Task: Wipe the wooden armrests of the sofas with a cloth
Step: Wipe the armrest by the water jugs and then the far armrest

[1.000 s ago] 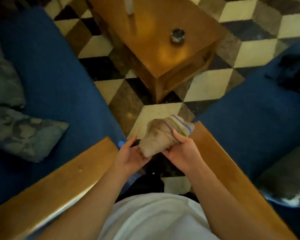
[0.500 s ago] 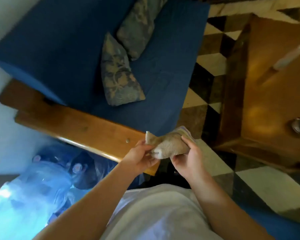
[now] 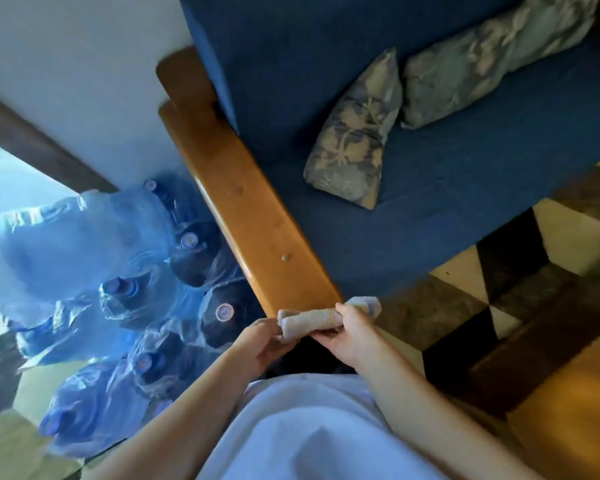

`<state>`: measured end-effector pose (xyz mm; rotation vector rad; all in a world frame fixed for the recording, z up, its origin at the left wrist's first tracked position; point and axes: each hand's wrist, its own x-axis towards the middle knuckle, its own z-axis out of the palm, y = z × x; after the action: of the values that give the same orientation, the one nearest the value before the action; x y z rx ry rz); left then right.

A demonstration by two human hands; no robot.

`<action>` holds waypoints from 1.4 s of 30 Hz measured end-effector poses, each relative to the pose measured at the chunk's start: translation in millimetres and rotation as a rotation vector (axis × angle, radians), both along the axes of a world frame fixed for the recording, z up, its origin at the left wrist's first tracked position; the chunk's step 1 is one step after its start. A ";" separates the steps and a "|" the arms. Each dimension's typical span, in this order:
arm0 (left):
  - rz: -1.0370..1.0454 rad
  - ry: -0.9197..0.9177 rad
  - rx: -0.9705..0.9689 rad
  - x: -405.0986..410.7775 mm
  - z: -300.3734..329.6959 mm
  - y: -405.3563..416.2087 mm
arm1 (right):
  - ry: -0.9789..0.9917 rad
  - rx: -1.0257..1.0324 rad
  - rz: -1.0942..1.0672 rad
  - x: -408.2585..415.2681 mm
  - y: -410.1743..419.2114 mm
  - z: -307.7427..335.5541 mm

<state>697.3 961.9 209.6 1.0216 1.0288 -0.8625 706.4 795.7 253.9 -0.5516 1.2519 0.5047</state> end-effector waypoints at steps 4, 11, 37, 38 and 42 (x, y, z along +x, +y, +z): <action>-0.008 0.037 0.112 -11.3 -5.7 12.8 | 0.016 -0.059 0.107 7.0 14.7 -8.9; 0.103 0.001 0.170 -4.9 -20.1 22.6 | 0.097 -0.060 0.167 37.5 34.3 -39.3; -0.288 -0.208 0.787 89.8 -79.0 -7.6 | 0.184 -0.522 0.797 180.5 76.2 -137.3; -0.303 -0.188 0.752 94.6 -82.6 1.4 | 0.181 -0.578 0.881 181.9 82.3 -142.3; -0.244 -0.092 0.572 95.4 -88.5 27.3 | 0.033 -0.859 1.213 194.9 104.2 -147.9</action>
<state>792.7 989.1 121.0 1.6810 1.1135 -0.7182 901.3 899.9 106.0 -2.0812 1.0099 0.9532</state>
